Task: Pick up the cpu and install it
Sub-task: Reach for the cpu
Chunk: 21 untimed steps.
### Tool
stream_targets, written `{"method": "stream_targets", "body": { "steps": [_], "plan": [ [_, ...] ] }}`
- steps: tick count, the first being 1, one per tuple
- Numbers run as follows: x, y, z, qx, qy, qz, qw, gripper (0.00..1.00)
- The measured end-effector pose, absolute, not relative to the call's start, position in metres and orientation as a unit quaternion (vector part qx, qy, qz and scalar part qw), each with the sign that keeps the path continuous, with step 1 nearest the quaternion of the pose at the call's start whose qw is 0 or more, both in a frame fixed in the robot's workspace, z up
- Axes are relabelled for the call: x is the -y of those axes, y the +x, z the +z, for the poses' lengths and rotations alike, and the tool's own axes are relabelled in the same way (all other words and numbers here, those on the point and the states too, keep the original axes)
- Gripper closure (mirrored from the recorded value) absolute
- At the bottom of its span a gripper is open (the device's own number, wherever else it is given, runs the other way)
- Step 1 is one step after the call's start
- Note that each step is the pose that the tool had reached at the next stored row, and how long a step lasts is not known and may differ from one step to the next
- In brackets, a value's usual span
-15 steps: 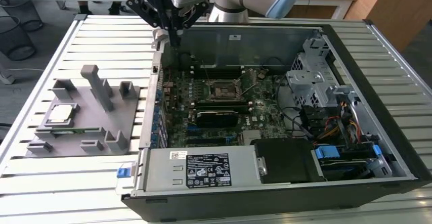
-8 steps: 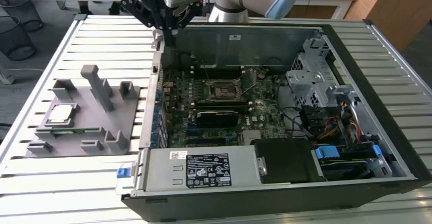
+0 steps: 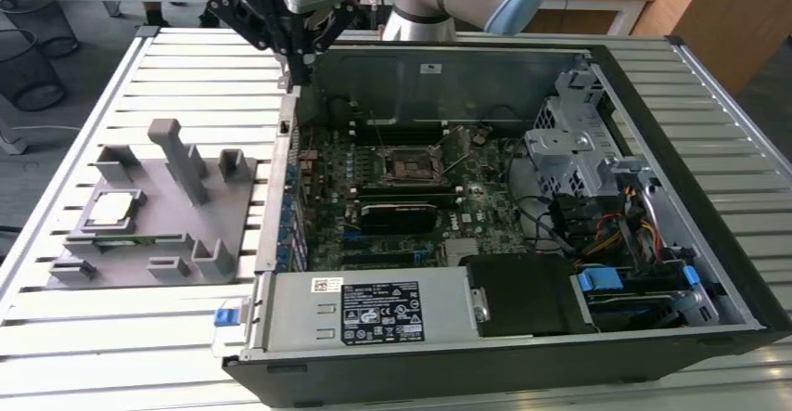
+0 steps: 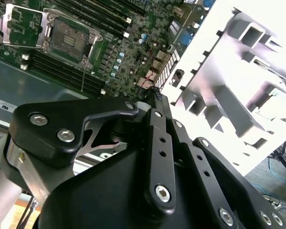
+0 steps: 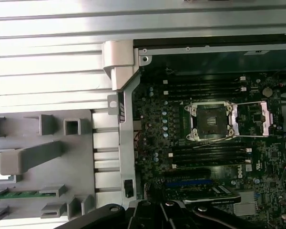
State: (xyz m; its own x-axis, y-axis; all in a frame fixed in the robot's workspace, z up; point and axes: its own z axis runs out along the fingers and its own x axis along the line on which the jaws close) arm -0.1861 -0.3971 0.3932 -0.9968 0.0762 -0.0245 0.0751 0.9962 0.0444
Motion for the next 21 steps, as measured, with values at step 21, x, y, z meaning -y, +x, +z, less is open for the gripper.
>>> {"method": "stream_targets", "body": {
  "steps": [21],
  "plan": [
    [0.395,-0.220,0.393,-0.999,0.038,0.022,0.013,0.89]
  ]
}}
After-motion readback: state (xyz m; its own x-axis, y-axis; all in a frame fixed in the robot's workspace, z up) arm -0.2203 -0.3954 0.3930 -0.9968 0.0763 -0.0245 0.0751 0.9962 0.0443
